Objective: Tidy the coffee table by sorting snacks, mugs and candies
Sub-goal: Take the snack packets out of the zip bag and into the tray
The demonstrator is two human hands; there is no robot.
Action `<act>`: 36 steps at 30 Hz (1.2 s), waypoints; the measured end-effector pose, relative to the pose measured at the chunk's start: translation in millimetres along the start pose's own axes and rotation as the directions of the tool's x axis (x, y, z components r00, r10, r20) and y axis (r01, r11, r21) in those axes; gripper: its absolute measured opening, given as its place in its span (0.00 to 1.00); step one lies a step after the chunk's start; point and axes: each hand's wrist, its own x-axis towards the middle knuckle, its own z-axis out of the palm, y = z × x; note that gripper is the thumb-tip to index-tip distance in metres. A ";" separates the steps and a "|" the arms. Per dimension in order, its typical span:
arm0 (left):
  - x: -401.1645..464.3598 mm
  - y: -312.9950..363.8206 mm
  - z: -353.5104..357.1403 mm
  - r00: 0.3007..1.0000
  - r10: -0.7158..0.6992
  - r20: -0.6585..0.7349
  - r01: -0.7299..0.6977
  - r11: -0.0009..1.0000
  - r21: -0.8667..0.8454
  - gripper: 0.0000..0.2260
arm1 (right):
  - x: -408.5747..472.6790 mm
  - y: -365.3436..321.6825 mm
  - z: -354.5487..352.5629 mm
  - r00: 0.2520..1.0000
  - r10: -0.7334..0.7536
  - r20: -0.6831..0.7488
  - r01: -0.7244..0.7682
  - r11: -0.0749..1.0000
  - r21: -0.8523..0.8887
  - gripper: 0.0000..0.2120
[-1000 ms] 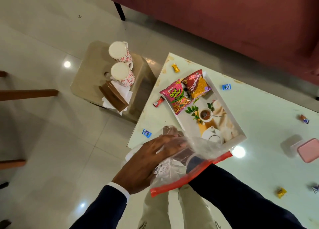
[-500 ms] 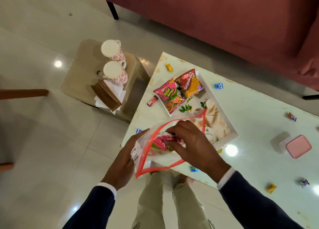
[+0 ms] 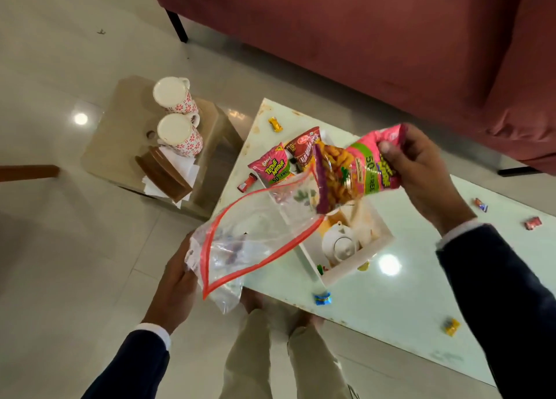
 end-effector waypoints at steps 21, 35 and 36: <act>-5.8 -5.8 -0.2 0.982 -0.095 -0.161 0.076 0.990 -0.119 0.27 | 132.6 126.7 59.7 0.996 -0.039 0.083 0.087 0.115 -0.990 0.21; -3.7 -6.0 3.4 0.990 -0.056 -0.131 0.042 0.993 -0.108 0.33 | 73.2 167.1 65.1 0.894 0.342 -0.290 -0.442 0.565 -0.697 0.29; -4.9 3.1 5.6 0.993 -0.019 -0.118 0.014 0.999 -0.045 0.25 | 71.3 148.7 62.7 0.892 0.373 -0.257 -0.439 0.571 -0.694 0.29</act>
